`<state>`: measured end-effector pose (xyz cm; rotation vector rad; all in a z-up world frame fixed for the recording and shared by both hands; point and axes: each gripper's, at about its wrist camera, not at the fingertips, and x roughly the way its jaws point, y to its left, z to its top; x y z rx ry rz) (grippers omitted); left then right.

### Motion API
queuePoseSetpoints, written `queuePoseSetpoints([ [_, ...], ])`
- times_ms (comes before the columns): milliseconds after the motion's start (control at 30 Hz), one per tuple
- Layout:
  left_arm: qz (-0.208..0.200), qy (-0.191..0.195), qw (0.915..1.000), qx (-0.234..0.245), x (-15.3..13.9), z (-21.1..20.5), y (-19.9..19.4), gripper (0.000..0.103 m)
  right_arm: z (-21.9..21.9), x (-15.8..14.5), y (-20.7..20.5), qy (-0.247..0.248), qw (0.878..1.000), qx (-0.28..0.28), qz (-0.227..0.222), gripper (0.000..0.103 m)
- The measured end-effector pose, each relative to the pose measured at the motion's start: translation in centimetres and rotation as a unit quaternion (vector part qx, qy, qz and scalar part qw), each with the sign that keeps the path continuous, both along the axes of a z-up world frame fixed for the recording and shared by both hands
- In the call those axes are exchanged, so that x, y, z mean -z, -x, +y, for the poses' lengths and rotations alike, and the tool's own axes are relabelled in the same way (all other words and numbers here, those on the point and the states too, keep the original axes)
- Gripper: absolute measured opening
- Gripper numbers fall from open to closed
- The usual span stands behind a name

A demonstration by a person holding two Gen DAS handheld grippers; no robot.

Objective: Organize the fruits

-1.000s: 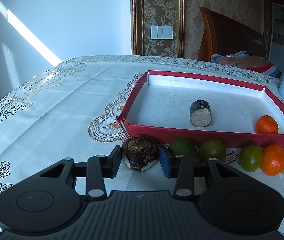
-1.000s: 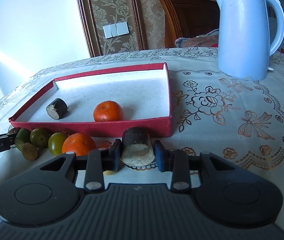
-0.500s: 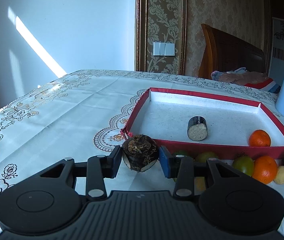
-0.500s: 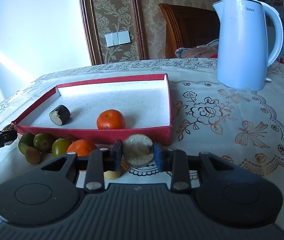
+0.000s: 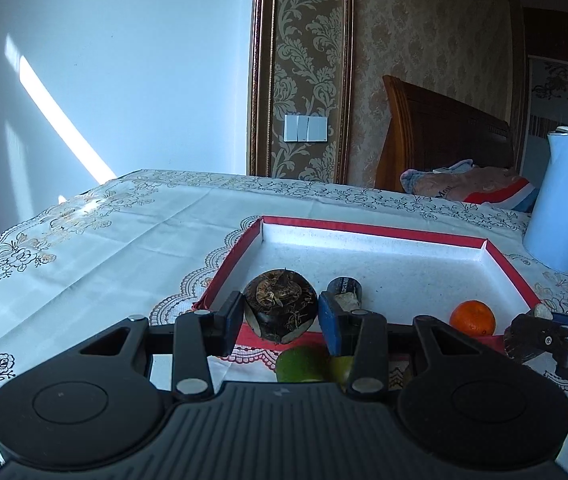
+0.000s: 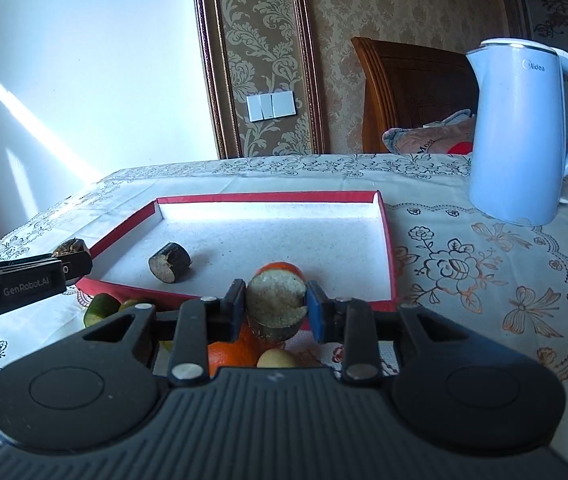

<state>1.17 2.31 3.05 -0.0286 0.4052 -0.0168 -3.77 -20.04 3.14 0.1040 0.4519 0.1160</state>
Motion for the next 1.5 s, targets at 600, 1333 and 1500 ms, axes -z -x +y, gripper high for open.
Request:
queuePoseSetpoints([
  [600,0.012,-0.003,0.9999,-0.004,0.4,-3.1,-5.2,0.04,3.0,-0.1,-5.4,0.029,0.999,-0.037,0.007,0.031],
  [1333,0.011,-0.033,0.9994,-0.004,2.2,-3.8,-5.5,0.04,3.3,1.6,-7.0,0.011,0.999,-0.05,0.02,0.03],
  [1500,0.016,-0.029,0.9994,-0.005,2.4,-3.7,-5.9,0.04,3.4,1.9,-7.1,0.01,0.999,-0.048,0.014,0.03],
])
